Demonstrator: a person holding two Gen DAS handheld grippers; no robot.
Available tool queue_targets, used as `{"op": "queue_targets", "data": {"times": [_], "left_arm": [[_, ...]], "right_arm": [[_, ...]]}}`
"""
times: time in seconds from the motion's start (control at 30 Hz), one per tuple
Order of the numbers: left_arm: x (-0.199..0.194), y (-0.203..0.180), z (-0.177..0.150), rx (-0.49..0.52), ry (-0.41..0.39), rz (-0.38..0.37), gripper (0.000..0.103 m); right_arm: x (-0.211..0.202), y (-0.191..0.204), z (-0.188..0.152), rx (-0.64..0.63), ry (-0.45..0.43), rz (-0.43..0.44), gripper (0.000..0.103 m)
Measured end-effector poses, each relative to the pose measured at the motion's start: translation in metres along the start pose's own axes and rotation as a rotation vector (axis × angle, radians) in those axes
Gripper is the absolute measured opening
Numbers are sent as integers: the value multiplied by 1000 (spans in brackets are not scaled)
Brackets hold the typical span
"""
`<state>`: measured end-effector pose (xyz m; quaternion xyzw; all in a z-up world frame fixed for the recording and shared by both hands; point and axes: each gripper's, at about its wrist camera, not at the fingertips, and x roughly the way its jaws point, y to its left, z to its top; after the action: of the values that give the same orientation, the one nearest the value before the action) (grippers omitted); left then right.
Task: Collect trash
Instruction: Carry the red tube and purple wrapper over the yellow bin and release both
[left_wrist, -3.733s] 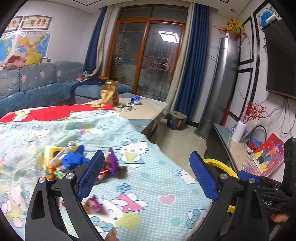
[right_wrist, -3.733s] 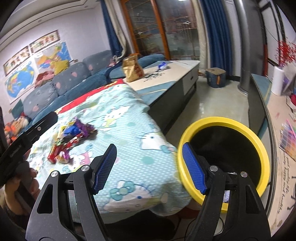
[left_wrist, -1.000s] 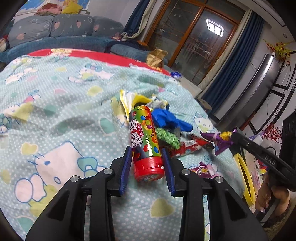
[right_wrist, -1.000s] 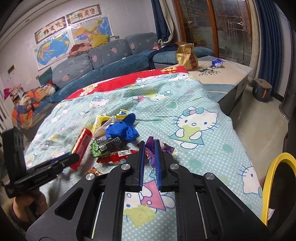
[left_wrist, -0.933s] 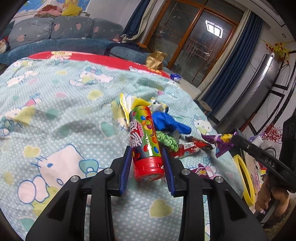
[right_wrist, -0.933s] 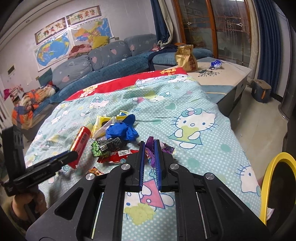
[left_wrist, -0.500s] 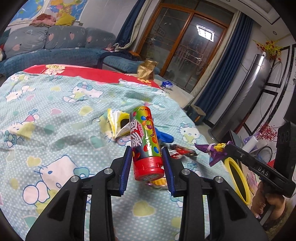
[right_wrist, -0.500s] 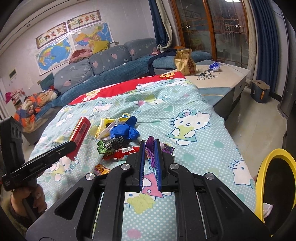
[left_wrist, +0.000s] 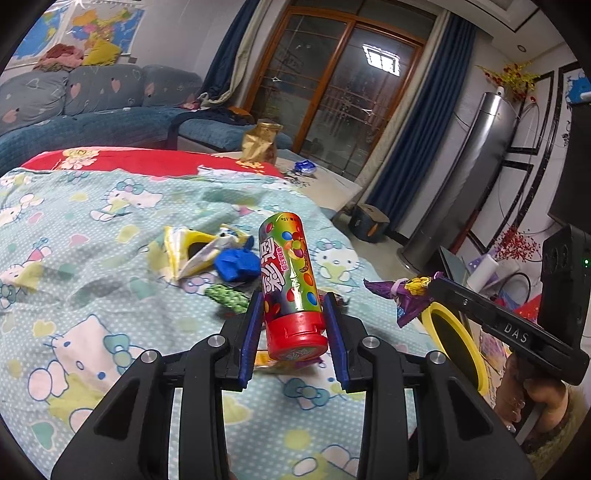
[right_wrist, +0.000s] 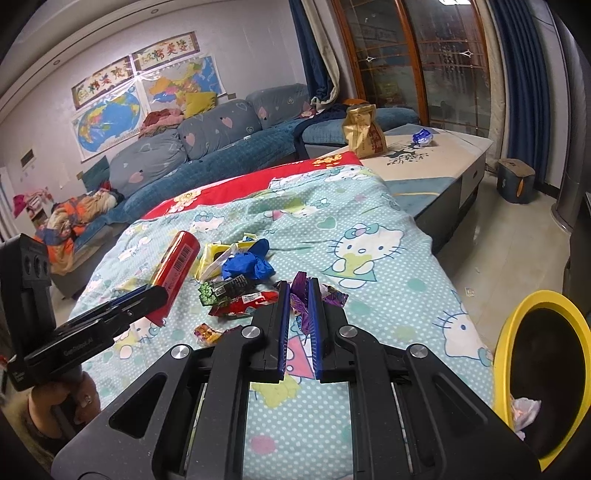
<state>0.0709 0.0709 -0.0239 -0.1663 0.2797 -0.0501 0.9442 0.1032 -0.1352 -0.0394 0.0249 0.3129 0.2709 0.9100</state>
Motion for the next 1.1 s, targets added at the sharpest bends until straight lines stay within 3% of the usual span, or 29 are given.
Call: {"op": "queue_targets", "data": {"times": [1.1], "left_arm": [[27, -93, -17, 177, 62, -139, 31]], "right_arm": [[-54, -86, -14, 142, -58, -140, 7]]}}
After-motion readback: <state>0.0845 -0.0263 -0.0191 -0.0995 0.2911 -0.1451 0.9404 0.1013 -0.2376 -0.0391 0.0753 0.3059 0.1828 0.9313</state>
